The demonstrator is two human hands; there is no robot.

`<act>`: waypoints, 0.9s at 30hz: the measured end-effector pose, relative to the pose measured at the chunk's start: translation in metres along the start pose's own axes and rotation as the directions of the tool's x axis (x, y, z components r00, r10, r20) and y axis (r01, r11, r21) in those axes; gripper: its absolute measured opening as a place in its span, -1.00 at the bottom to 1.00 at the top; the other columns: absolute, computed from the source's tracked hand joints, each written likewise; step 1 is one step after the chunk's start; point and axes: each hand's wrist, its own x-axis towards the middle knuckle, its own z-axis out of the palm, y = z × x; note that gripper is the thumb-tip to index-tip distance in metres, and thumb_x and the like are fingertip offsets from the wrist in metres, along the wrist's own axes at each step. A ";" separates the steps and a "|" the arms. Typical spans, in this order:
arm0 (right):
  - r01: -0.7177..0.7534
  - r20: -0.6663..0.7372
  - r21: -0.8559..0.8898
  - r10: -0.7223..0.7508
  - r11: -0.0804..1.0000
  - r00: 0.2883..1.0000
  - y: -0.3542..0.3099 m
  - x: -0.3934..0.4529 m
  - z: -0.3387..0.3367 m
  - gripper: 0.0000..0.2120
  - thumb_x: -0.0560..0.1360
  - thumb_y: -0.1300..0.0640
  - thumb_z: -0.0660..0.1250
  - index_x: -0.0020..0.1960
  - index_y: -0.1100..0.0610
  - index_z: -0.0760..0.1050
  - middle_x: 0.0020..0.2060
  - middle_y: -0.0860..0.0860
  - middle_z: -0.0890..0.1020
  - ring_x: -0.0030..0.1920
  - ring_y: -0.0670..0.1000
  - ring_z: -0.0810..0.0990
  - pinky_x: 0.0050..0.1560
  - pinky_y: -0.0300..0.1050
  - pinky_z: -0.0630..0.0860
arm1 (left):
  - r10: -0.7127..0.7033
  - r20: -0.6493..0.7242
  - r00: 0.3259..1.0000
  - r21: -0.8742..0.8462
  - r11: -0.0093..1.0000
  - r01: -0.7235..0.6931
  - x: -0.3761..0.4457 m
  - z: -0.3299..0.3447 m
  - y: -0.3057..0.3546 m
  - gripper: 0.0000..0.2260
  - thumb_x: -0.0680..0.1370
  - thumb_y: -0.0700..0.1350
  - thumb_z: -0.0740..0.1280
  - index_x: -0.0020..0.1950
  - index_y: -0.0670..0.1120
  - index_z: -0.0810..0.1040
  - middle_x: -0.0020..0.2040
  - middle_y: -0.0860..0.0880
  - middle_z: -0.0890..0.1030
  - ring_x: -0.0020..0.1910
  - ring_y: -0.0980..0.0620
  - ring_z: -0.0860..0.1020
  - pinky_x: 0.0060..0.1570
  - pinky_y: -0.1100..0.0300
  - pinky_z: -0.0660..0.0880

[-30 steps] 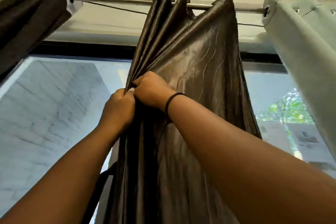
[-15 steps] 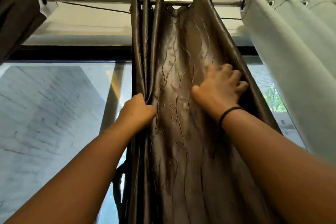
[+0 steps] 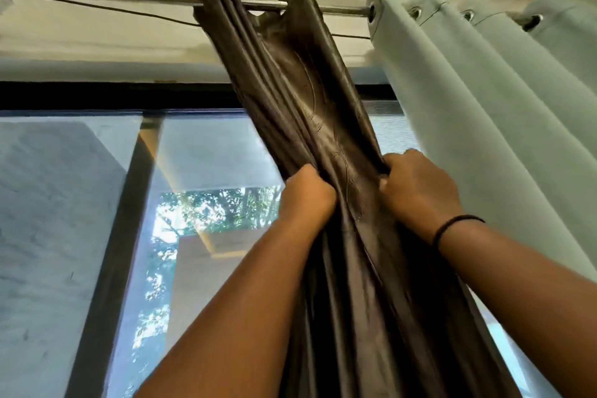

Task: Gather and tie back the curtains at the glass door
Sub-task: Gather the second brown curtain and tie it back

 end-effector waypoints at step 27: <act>0.180 0.362 0.592 -0.459 0.785 0.812 -0.263 -0.036 0.028 -0.82 0.55 0.22 0.13 0.03 0.23 0.49 0.02 0.20 0.54 -0.01 0.12 0.48 -0.18 -0.14 0.35 | 0.088 -0.246 0.965 0.252 0.967 -0.024 -0.064 -0.138 -0.155 -0.86 0.58 -0.16 0.20 0.01 -0.13 0.54 0.00 -0.23 0.61 -0.01 -0.27 0.54 -0.22 0.17 0.25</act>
